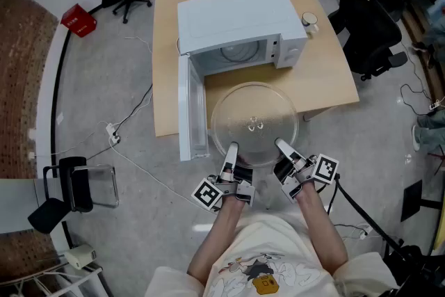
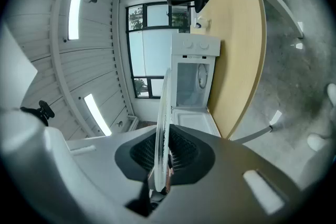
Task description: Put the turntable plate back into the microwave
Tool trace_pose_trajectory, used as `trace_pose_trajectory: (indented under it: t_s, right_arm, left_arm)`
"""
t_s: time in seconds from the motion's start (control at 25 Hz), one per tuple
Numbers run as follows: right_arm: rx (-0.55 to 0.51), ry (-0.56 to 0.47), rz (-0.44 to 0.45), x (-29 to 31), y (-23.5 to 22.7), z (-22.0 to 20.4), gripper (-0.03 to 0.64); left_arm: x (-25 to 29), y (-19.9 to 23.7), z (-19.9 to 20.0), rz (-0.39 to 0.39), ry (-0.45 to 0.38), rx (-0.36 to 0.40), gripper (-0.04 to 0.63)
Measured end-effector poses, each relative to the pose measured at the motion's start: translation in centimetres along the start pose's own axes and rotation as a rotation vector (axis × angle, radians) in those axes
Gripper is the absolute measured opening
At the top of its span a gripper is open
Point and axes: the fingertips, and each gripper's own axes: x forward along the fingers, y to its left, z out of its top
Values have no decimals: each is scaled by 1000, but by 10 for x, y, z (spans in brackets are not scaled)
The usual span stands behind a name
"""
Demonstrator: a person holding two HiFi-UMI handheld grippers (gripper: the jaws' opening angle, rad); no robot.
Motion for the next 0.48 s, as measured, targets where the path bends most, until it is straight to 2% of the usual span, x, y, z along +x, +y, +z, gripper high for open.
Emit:
trace_pose_trajectory:
  t_s: [0.24,0.48]
  right_arm:
    - [15,27,-1,-9,1,-20,34]
    - [10,43,2,-16,8,-22,34]
  left_arm:
    - [-21,-5,0,2,-10,-8,31]
    - [-28,-12,-7,-7,-25,-6,31]
